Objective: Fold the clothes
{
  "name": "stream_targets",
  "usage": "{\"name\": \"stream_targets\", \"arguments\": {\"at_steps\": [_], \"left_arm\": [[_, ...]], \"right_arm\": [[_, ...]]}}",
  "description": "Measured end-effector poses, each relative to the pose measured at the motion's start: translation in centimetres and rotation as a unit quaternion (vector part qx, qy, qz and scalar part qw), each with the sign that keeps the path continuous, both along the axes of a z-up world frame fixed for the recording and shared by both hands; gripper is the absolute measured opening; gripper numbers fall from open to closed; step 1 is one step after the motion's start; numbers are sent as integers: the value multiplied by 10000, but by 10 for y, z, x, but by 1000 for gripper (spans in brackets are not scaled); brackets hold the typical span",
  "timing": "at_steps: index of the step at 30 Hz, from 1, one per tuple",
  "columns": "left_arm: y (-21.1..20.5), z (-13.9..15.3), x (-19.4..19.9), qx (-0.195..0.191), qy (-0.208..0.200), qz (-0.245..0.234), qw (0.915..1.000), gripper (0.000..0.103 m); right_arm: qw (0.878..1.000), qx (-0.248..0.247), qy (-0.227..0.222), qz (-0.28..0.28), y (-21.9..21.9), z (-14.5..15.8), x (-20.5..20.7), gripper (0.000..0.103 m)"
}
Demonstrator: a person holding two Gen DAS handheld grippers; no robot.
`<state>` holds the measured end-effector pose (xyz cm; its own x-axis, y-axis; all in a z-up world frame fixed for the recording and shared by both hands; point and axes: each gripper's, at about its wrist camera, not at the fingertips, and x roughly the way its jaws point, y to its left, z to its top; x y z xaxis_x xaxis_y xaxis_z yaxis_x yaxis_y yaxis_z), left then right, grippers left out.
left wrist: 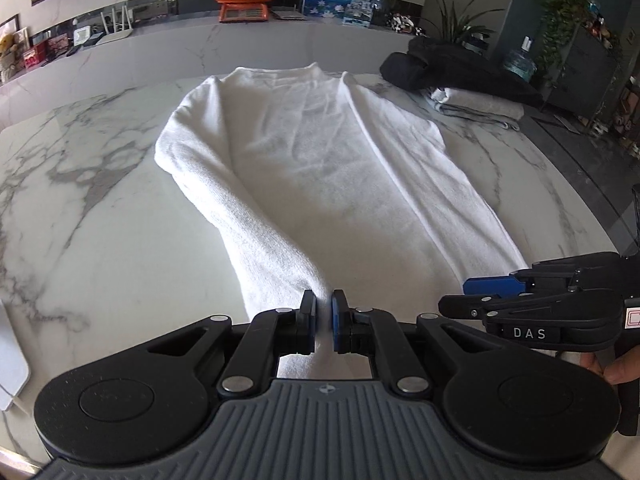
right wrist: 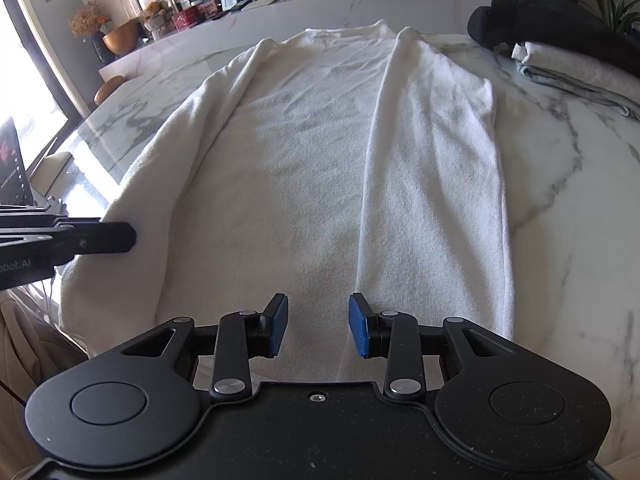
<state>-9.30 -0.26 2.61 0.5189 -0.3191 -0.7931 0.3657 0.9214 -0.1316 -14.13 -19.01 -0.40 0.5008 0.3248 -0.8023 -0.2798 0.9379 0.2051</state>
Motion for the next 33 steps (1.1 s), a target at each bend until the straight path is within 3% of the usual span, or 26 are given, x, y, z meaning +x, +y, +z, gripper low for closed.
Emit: {"name": "stream_targets", "arguments": {"at_steps": [6, 8, 12, 15, 21, 28, 33], "left_arm": [[-4, -27, 7, -84, 366, -164, 9992, 14], [-1, -25, 5, -119, 388, -190, 9990, 19], [10, -13, -2, -200, 347, -240, 9989, 39], [17, -3, -6, -232, 295, -307, 9988, 43], [47, 12, 0, -202, 246, -23, 9995, 43], [87, 21, 34, 75, 125, 536, 9985, 39], [111, 25, 66, 24, 109, 853, 9963, 39]], "right_arm": [[10000, 55, 31, 21, -2, 1, -1, 33], [10000, 63, 44, 27, -3, 1, -1, 33], [10000, 40, -57, 37, -2, 8, -4, 33], [9997, 33, -209, 112, 3, 18, -7, 33], [9977, -89, -456, 493, 27, 38, -15, 32], [9930, -190, -577, 1011, 63, 54, -22, 33], [9900, -261, -625, 1241, 83, 59, -21, 33]]}}
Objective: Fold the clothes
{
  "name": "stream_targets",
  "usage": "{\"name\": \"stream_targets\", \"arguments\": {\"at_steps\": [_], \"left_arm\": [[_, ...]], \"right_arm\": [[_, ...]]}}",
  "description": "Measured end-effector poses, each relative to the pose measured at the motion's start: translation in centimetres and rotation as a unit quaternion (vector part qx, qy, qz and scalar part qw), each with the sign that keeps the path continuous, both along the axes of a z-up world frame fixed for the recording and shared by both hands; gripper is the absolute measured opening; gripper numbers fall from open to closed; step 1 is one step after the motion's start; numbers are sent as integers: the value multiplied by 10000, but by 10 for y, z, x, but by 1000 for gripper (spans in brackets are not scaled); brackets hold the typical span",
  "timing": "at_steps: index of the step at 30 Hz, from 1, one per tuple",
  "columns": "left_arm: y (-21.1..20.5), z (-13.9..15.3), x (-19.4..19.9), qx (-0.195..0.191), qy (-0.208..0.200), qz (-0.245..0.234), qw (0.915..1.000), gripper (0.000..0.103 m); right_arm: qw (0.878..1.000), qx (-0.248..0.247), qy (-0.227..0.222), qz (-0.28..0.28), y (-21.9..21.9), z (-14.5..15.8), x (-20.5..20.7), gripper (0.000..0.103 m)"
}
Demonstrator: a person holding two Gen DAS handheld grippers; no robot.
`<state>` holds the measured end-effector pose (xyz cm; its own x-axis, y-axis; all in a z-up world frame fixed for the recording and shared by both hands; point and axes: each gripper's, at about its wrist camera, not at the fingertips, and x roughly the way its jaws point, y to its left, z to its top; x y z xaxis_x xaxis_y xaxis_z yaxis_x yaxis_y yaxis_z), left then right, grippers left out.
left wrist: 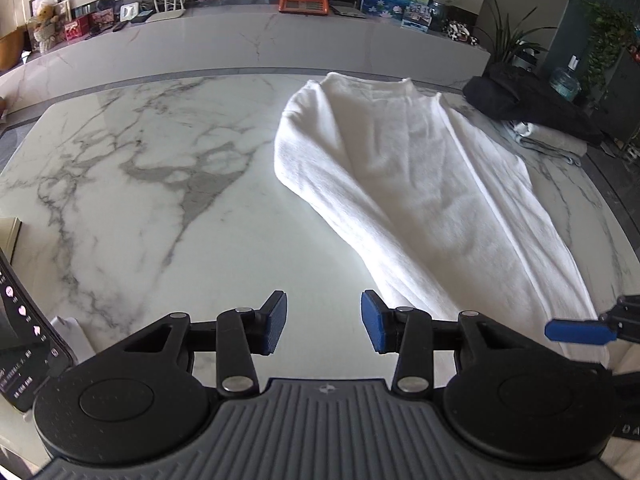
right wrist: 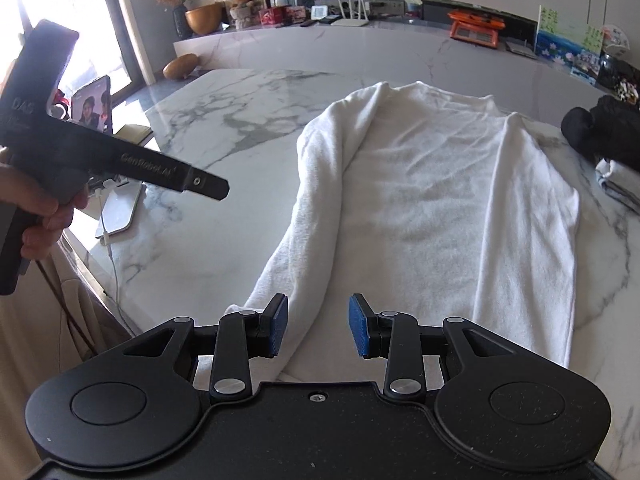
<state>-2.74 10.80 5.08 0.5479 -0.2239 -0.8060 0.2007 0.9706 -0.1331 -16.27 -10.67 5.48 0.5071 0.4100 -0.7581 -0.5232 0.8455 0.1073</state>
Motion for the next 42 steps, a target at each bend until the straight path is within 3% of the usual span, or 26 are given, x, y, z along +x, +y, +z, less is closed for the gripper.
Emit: {"name": "stream_targets", "arguments": {"at_steps": [7, 13, 24, 26, 27, 30, 37, 42], "left_arm": [[21, -5, 62, -311, 78, 307, 9990, 39], [21, -34, 126, -574, 274, 379, 9973, 39], [7, -64, 183, -470, 459, 208, 9976, 39], [4, -68, 186, -525, 458, 112, 9975, 31], [3, -69, 187, -562, 439, 52, 9974, 19], [-3, -64, 186, -637, 400, -13, 9972, 8], [-25, -22, 191, -1041, 296, -389, 9934, 5], [-66, -12, 208, -1103, 346, -721, 9907, 5]], "right_arm": [[9995, -172, 19, 246, 22, -3, 8, 33], [9992, -196, 158, 296, 26, -13, 22, 33], [9980, -308, 453, 303, 21, -30, 44, 33], [9979, -361, 442, 317, 22, -31, 45, 33], [9978, -382, 429, 323, 22, -31, 44, 33], [9977, -355, 428, 381, 25, -31, 42, 33], [9974, -258, 485, 472, 28, -34, 41, 32], [9967, -49, 691, 413, 21, -37, 42, 32]]}}
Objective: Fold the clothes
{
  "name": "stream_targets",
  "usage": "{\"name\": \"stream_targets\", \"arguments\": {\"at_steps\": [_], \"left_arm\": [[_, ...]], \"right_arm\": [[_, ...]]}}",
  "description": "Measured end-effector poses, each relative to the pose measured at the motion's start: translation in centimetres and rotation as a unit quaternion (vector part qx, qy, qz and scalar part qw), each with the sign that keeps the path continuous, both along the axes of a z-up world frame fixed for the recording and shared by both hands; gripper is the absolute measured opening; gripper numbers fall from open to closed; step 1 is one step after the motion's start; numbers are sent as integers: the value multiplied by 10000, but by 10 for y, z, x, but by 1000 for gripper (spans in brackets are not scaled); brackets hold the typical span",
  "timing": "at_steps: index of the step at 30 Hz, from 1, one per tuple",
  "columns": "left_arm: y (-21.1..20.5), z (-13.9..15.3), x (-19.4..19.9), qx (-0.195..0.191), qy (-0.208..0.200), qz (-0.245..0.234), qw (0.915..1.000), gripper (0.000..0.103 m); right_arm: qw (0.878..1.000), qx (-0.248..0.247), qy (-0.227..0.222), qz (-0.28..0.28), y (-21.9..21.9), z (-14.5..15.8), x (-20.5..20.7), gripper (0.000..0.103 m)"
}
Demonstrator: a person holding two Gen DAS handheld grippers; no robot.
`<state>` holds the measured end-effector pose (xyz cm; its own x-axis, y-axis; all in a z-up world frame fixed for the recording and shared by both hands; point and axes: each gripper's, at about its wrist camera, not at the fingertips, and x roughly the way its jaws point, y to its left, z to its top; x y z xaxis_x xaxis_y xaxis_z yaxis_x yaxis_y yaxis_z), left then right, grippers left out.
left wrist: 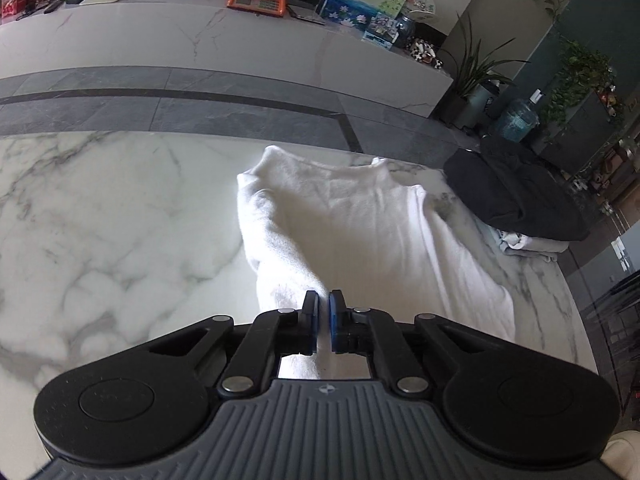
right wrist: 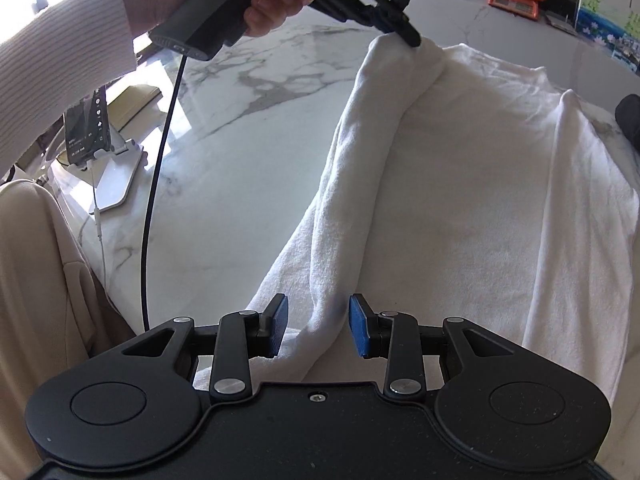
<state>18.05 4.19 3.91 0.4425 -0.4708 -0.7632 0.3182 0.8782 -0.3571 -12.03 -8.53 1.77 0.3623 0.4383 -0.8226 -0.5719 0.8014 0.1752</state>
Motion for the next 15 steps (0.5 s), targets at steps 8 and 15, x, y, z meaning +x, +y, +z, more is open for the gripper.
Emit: {"name": "stream_targets", "arguments": {"at_steps": [8, 15], "left_arm": [[-52, -38, 20, 234, 361, -234, 9988, 6], [-77, -58, 16, 335, 405, -540, 9972, 39]], "right_arm": [[9980, 417, 454, -158, -16, -8, 0, 33], [9958, 552, 703, -171, -26, -11, -7, 32]]}}
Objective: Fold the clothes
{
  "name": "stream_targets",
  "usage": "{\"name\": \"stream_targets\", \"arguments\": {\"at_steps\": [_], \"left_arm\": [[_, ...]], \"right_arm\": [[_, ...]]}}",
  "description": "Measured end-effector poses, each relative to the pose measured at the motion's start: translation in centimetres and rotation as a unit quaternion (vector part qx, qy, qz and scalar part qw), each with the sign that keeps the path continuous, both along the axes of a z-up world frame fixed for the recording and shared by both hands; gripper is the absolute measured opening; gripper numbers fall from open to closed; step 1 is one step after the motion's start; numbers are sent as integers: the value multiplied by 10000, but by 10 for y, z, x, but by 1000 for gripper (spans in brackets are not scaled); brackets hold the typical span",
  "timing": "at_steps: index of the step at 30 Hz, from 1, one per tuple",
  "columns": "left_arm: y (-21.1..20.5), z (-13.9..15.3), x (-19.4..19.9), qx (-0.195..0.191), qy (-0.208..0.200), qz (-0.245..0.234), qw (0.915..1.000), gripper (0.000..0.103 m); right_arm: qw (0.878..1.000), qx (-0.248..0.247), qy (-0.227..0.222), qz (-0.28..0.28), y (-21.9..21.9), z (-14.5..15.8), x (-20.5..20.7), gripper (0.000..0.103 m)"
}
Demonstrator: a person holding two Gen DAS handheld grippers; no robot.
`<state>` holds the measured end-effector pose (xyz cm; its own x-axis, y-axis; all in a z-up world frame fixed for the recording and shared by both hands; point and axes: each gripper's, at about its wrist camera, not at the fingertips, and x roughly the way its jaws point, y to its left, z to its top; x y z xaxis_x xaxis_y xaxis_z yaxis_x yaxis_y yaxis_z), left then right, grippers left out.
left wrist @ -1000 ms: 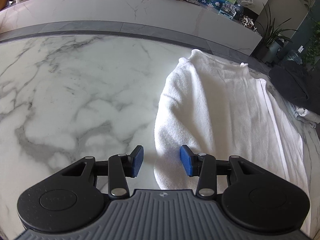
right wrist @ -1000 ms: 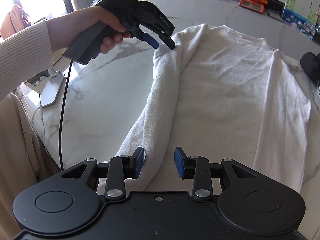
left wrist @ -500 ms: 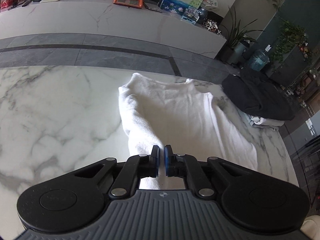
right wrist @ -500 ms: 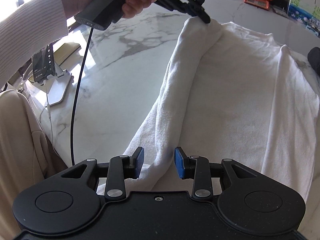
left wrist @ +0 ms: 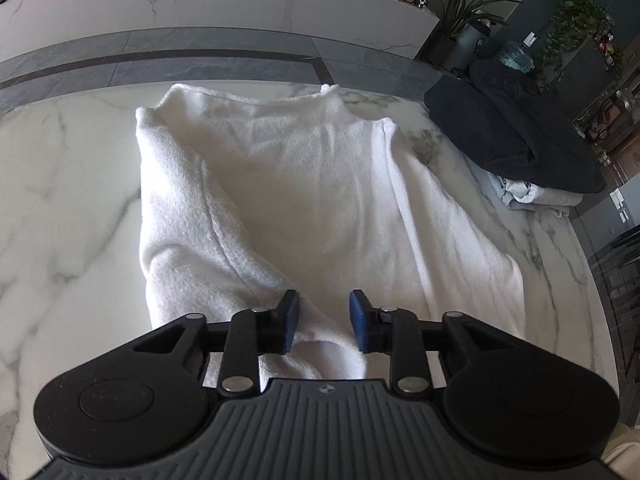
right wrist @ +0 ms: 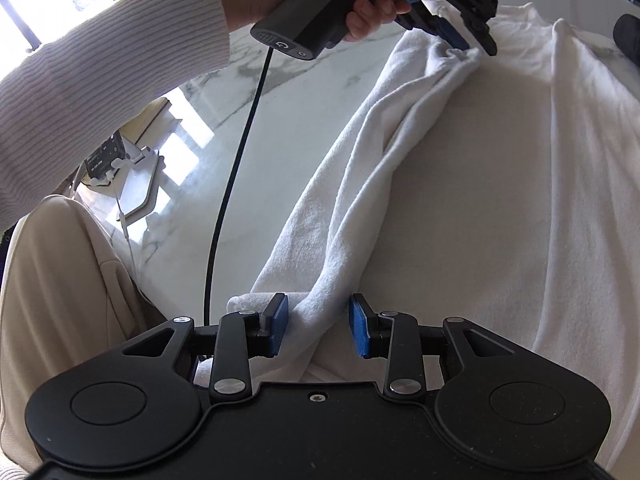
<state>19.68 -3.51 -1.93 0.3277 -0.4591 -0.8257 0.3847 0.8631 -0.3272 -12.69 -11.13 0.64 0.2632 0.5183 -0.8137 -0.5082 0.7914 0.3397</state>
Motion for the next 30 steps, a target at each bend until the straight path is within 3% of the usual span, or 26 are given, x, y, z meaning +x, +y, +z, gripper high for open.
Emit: {"name": "stream_targets", "arguments": {"at_steps": [6, 10, 15, 20, 22, 24, 26, 30], "left_arm": [[8, 24, -31, 195, -317, -43, 9993, 41], [25, 32, -70, 375, -148, 84, 9992, 41], [43, 33, -134, 206, 118, 197, 9995, 41], [39, 22, -176, 375, 125, 347, 9986, 41], [37, 18, -184, 434, 68, 401, 9982, 33], [35, 17, -189, 246, 41, 364, 9990, 20], [31, 16, -194, 25, 12, 209, 9998, 17], [13, 7, -201, 74, 74, -238, 9997, 14]], "right_arm": [[9999, -123, -74, -93, -13, 8, -10, 33], [9994, -188, -195, -220, -19, 13, -14, 32], [9985, -150, -265, -459, -29, 14, -21, 33], [9981, -94, -235, -554, -33, 10, -33, 32], [9979, -146, -193, -603, -34, 7, -37, 18], [9975, -201, -99, -670, -38, 2, -40, 17], [9974, -241, 21, -679, -39, -4, -44, 17], [9973, -225, 111, -697, -42, -8, -52, 17]]}}
